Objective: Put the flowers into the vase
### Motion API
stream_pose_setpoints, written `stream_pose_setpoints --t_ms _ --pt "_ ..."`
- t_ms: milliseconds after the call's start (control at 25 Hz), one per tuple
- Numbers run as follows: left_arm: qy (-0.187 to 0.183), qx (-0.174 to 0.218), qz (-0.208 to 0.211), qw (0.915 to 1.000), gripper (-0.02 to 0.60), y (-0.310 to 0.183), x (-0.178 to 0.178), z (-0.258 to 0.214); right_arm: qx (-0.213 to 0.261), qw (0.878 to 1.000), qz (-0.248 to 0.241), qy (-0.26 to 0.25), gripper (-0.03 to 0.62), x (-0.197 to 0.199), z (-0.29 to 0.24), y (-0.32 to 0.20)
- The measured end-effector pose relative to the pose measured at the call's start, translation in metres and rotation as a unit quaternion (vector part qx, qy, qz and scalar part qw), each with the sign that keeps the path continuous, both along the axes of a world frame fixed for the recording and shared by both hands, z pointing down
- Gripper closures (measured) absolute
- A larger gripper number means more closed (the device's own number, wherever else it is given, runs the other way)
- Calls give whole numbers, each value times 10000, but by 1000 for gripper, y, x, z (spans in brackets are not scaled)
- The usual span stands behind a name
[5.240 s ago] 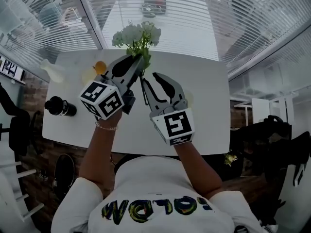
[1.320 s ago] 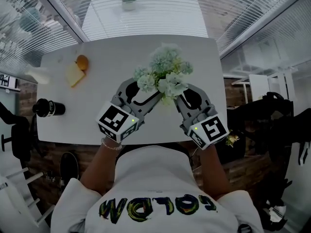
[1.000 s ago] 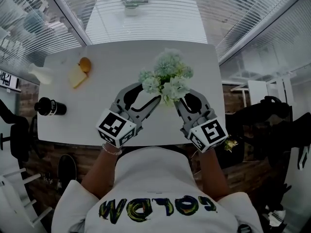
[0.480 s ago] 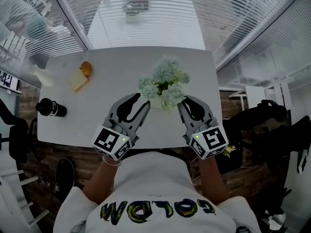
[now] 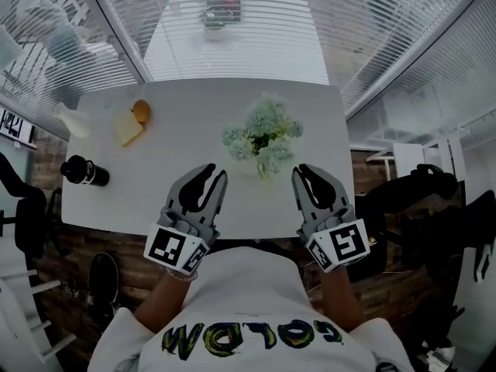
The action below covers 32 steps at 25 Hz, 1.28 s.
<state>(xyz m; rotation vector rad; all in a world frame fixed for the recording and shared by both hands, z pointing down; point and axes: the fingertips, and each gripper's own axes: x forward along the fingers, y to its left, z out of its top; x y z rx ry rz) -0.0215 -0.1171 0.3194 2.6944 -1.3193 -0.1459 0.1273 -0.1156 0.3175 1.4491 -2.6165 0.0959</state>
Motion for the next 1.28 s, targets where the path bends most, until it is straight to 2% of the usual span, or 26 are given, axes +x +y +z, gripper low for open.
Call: stream_pose_setpoints --t_ms 440,1280 --pt "-66 30 -110 9999 488 12 -4 2 80 10000 4 -32 562 2 -9 10" --pt "-66 -51 -78 9999 489 0 7 4 3 10000 -41 -52 562 10 -4 -2"
